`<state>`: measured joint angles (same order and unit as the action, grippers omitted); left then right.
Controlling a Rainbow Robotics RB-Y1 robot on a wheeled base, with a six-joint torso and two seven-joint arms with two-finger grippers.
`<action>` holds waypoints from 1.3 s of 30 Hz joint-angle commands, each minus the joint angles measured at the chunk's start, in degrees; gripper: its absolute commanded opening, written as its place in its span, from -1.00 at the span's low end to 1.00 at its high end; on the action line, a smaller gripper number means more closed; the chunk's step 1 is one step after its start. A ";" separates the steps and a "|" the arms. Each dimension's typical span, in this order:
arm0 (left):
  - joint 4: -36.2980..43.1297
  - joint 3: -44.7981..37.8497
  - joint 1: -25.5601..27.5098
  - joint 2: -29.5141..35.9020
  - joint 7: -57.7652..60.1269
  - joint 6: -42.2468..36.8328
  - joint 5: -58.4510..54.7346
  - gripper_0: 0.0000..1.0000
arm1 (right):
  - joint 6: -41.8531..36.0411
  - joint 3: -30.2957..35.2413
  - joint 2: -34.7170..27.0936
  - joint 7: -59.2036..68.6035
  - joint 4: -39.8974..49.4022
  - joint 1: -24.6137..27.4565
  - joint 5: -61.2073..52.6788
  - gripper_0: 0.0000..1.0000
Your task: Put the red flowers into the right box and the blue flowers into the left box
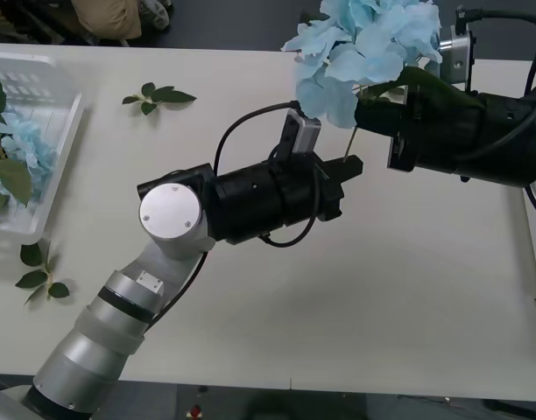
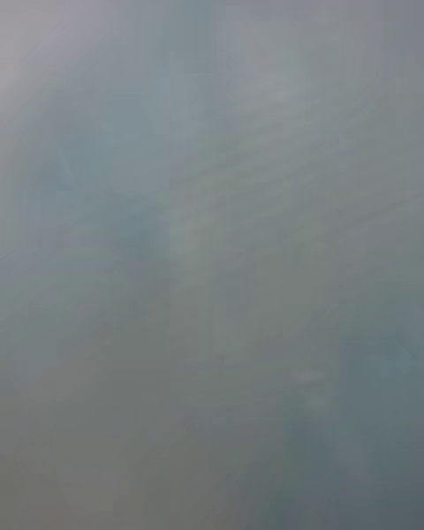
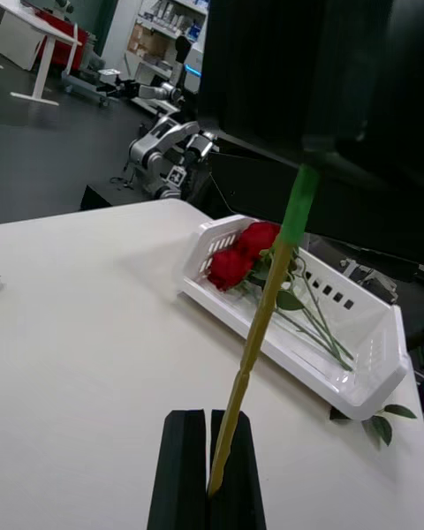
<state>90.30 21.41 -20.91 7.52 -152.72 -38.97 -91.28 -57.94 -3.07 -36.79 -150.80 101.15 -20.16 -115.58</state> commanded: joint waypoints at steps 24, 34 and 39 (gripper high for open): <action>1.02 -8.05 4.48 14.98 -2.28 -3.57 -11.11 -1.00 | -1.48 0.26 -2.23 -0.90 -3.94 -3.39 -1.40 1.00; 1.02 -29.06 9.75 36.60 13.06 -23.70 -3.02 -1.00 | -6.31 1.40 -10.94 -3.63 -7.02 -1.81 -5.71 1.00; 1.02 -39.34 9.40 45.92 23.00 -38.99 4.89 -1.00 | -13.96 1.40 -15.33 -4.20 -12.47 -1.46 -4.13 1.00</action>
<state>90.16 -16.04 -10.36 48.96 -134.29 -73.61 -89.77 -69.20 -3.02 -50.11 -153.39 90.68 -21.71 -120.79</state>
